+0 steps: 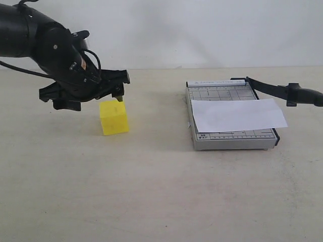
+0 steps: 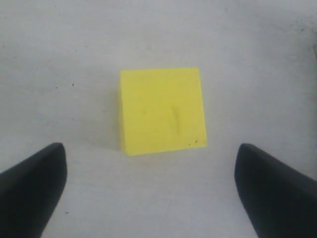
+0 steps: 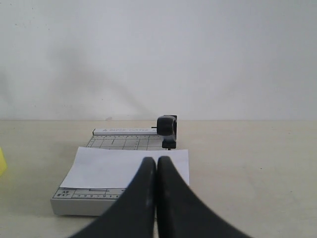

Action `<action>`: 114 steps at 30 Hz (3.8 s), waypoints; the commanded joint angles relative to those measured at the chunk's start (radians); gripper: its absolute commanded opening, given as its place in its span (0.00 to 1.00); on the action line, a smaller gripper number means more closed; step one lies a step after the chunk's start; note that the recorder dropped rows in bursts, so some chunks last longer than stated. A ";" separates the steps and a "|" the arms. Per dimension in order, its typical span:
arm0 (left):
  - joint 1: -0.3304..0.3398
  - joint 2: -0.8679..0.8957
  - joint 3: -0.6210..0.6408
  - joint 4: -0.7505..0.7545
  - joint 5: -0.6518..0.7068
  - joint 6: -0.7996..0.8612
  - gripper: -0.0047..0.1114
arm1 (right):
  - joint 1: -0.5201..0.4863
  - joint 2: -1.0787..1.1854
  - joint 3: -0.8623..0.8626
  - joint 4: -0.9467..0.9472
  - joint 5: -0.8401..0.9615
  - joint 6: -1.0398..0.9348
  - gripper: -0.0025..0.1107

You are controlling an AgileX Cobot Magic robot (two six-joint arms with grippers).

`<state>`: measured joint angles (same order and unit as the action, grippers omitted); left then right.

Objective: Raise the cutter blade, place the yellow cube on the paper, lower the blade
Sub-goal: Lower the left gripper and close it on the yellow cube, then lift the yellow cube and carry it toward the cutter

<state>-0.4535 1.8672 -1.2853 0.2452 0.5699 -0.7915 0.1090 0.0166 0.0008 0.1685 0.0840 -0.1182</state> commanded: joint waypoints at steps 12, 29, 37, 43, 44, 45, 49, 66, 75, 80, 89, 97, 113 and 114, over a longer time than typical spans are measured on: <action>0.000 0.107 -0.141 -0.029 0.088 0.051 0.78 | 0.001 -0.006 -0.001 -0.002 -0.001 0.005 0.02; 0.000 0.193 -0.233 -0.066 0.159 0.051 0.78 | 0.001 -0.006 -0.001 -0.002 -0.001 0.005 0.02; 0.000 0.221 -0.253 -0.066 0.151 0.051 0.78 | 0.001 -0.006 -0.001 -0.002 -0.004 0.005 0.02; 0.000 0.258 -0.257 -0.066 0.135 0.051 0.78 | 0.001 -0.006 -0.001 -0.002 -0.004 0.005 0.02; 0.000 0.263 -0.257 -0.066 0.130 0.051 0.78 | 0.001 -0.006 -0.001 -0.002 -0.004 0.005 0.02; 0.000 0.268 -0.257 -0.066 0.128 0.051 0.78 | 0.001 -0.006 -0.001 -0.002 -0.004 0.005 0.02; 0.002 0.282 -0.257 -0.062 0.089 0.051 0.78 | 0.001 -0.006 -0.001 -0.002 -0.004 0.005 0.02; 0.002 0.307 -0.311 -0.040 0.150 0.192 0.28 | 0.001 -0.006 -0.001 -0.002 -0.004 0.007 0.02; -0.025 0.214 -0.311 0.009 0.168 0.491 0.08 | 0.001 -0.006 -0.001 -0.002 -0.004 0.007 0.02; -0.076 0.124 -0.311 -0.003 0.148 0.596 0.08 | 0.001 -0.006 -0.001 -0.002 -0.004 0.007 0.02; -0.231 0.073 -0.311 -0.118 0.102 0.899 0.08 | 0.001 -0.006 -0.001 -0.002 -0.004 0.006 0.02; -0.348 0.086 -0.313 -0.147 -0.020 0.959 0.08 | 0.001 -0.006 -0.001 -0.002 -0.004 0.006 0.02; -0.376 0.353 -0.696 -0.224 0.156 1.062 0.08 | 0.001 -0.006 -0.001 -0.002 -0.004 0.006 0.02; -0.376 0.366 -0.723 -0.224 0.157 1.062 0.08 | 0.001 -0.006 -0.001 -0.002 -0.004 0.006 0.02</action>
<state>-0.8253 2.2122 -1.9352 0.0288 0.7209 0.2654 0.1090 0.0166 0.0008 0.1685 0.0840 -0.1144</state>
